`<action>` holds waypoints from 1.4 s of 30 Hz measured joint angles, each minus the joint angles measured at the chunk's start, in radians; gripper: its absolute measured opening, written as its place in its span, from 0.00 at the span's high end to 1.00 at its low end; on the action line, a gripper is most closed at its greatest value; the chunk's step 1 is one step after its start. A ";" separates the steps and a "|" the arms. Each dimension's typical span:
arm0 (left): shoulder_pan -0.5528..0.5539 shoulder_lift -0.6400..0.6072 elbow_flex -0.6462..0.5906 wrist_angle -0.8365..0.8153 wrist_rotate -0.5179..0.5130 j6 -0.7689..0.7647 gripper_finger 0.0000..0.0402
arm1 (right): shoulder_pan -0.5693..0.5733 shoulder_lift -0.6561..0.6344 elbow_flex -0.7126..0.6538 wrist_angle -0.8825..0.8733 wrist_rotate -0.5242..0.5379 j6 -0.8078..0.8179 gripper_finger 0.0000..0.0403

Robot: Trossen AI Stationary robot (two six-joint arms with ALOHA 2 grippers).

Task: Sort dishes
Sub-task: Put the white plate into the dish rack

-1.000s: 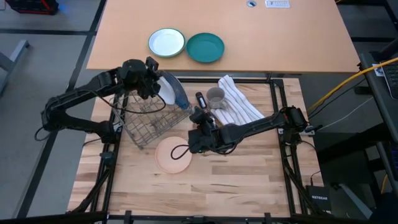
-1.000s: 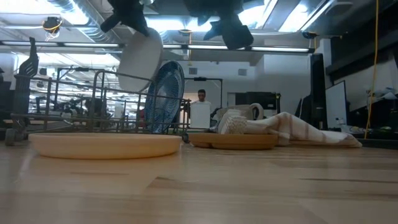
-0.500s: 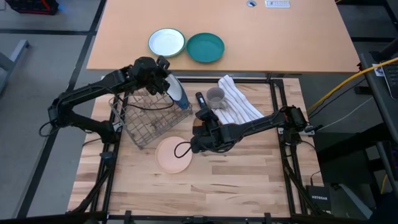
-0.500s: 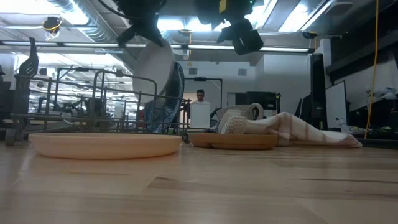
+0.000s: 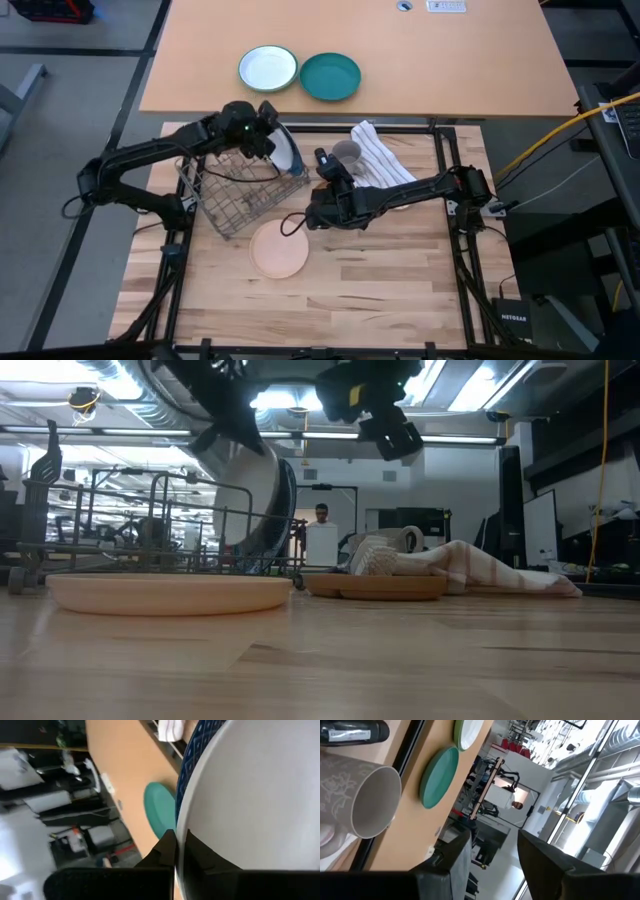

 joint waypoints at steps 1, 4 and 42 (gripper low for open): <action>-0.001 -0.001 -0.022 0.034 0.000 0.016 1.00 | 0.000 0.000 0.000 -0.005 0.000 0.000 0.59; -0.001 -0.002 -0.076 0.135 0.002 0.022 1.00 | 0.000 0.000 0.000 -0.009 0.000 -0.002 0.59; -0.007 -0.008 -0.128 0.043 0.112 -0.102 0.96 | -0.071 0.000 0.000 -0.007 -0.054 -0.011 0.59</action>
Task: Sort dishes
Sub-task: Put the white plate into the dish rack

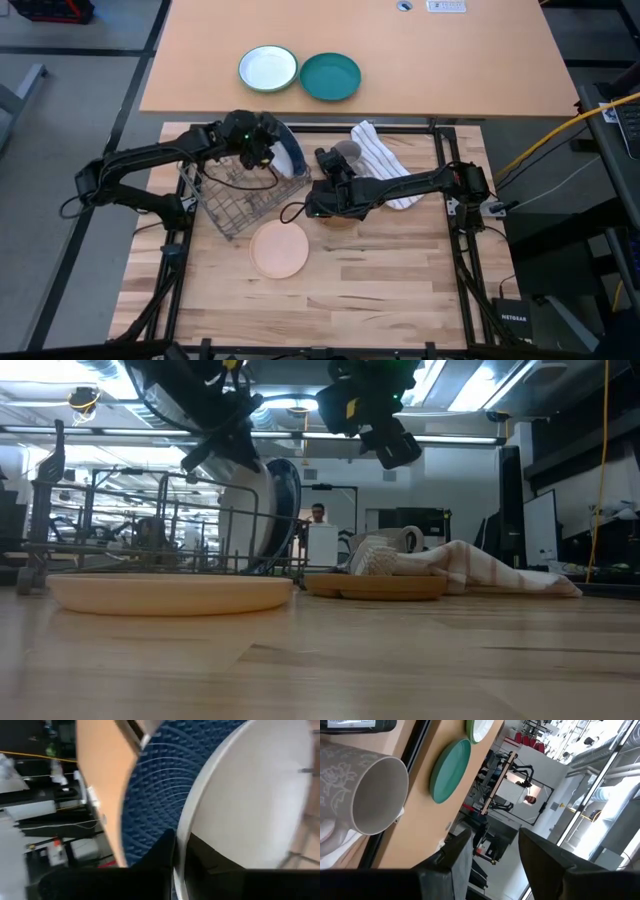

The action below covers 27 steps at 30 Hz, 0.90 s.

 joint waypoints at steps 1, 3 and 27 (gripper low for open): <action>0.000 0.000 -0.002 -0.011 0.002 -0.007 0.95 | 0.000 0.000 0.000 0.000 0.000 0.000 0.59; 0.000 0.004 -0.002 -0.006 0.003 -0.031 0.93 | 0.000 0.000 0.000 0.001 0.000 0.000 0.59; 0.000 0.003 -0.004 0.069 -0.020 -0.243 0.59 | 0.002 0.000 0.000 0.008 -0.051 0.000 0.59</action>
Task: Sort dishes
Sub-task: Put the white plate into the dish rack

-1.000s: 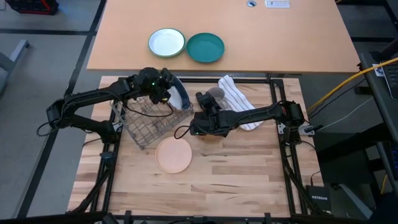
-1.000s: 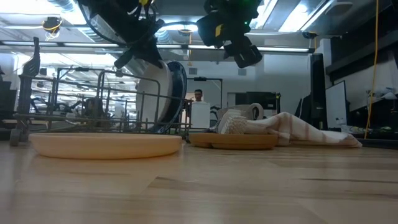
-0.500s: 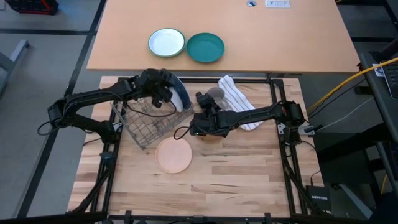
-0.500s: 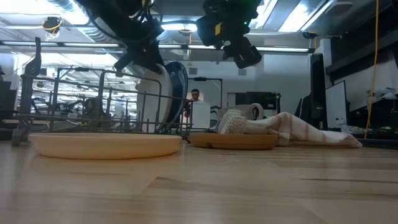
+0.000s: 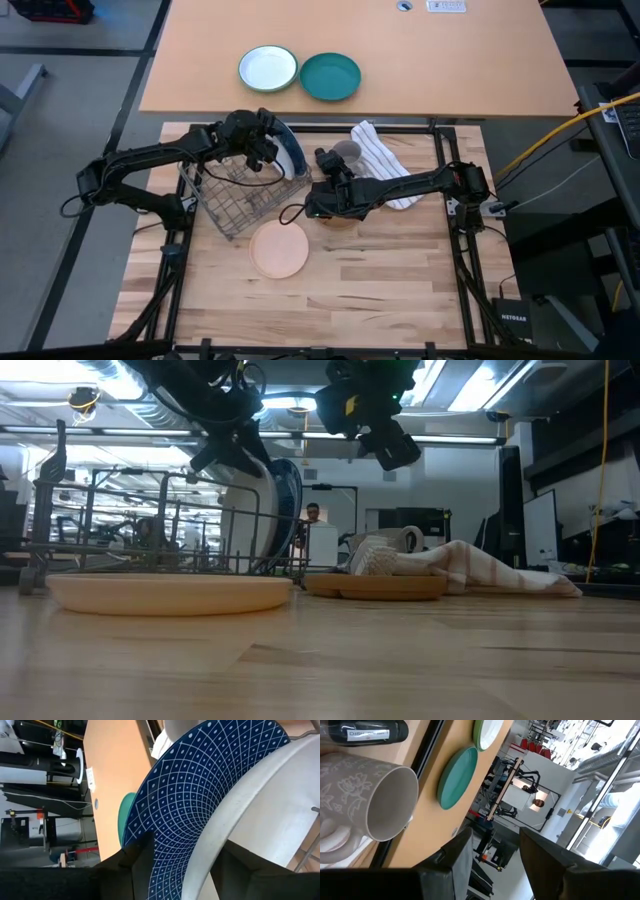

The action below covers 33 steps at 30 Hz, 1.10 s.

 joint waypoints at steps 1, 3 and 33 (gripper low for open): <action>0.000 0.000 0.000 0.000 -0.001 0.000 0.59 | 0.000 0.000 0.000 0.000 0.000 0.000 0.59; 0.000 -0.001 0.000 0.000 -0.011 0.000 0.60 | 0.000 0.000 0.000 0.000 0.000 0.000 0.59; -0.027 -0.002 0.003 -0.070 -0.100 -0.087 0.59 | -0.107 0.037 -0.001 0.557 -0.883 -0.092 0.59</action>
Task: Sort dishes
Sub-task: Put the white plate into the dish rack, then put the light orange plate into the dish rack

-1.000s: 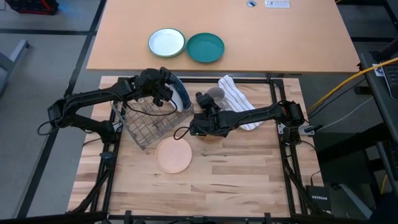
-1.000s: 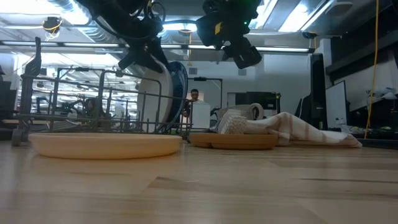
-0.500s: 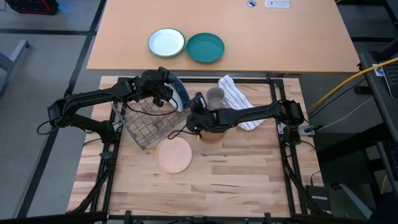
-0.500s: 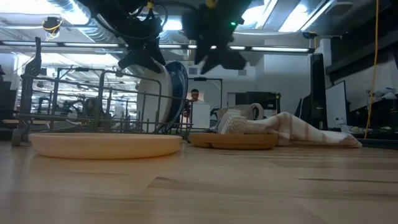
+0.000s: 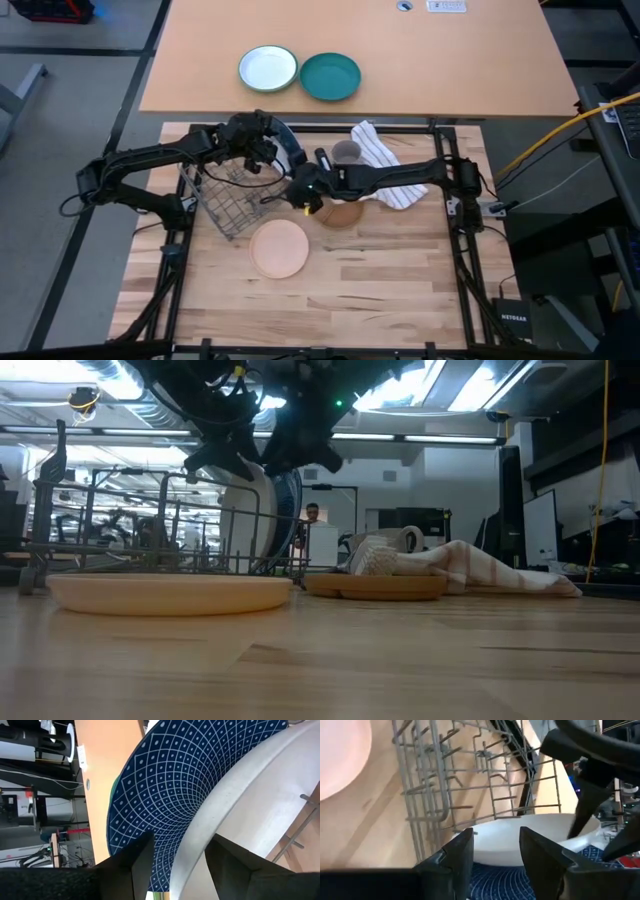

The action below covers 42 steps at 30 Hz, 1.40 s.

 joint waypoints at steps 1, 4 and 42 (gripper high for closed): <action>0.000 0.000 0.000 0.001 0.000 0.000 0.59 | 0.000 0.004 0.000 0.020 0.003 0.002 0.59; 0.000 0.000 0.000 0.001 0.000 0.000 0.59 | 0.000 0.012 0.000 0.065 0.026 0.004 0.59; -0.140 -0.001 0.002 -0.097 -0.245 -0.079 0.59 | -0.055 0.090 0.002 0.113 0.096 0.039 0.59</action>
